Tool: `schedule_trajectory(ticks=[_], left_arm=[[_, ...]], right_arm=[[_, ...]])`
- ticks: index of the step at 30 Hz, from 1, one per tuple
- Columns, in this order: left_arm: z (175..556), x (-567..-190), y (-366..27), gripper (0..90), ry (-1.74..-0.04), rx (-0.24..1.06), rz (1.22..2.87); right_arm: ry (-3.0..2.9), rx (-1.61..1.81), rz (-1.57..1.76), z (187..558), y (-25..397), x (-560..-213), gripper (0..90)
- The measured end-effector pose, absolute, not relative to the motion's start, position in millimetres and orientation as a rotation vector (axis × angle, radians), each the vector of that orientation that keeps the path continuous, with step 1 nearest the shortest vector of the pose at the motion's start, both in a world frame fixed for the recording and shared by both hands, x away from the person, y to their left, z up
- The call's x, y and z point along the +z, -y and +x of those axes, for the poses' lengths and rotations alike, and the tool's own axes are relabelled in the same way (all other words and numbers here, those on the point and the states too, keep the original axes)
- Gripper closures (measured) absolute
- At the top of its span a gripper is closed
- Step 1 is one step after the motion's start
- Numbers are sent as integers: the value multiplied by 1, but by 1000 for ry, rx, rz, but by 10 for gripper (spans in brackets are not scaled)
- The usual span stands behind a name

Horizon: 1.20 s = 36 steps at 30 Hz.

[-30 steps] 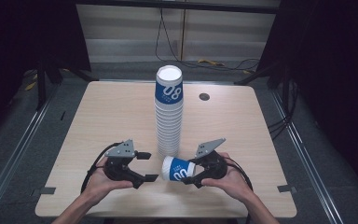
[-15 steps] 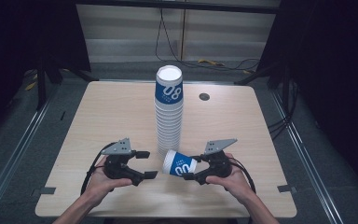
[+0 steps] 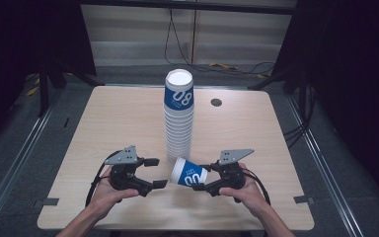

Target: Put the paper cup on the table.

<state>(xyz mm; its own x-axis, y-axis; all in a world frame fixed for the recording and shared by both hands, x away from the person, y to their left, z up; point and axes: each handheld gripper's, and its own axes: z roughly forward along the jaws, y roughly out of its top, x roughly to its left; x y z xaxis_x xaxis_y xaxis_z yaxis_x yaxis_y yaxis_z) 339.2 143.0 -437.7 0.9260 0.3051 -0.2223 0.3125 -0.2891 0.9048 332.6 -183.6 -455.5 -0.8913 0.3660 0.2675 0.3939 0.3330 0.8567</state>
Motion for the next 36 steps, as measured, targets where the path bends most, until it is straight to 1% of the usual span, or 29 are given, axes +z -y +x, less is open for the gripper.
schedule_trajectory(ticks=[4, 7, 16, 36], left_arm=[[339, -438, -143, 188, -455, -24, 1895], [339, -438, -143, 157, -451, -33, 1892], [337, -437, -142, 157, -419, -68, 1844], [337, -437, -138, 157, -387, -95, 1820]], right_arm=[[2511, -1674, -710, 333, 183, -457, 288], [2492, -1701, -696, 332, 184, -456, 288], [2441, -1787, -639, 331, 183, -455, 288], [2351, -1903, -581, 331, 181, -454, 288]])
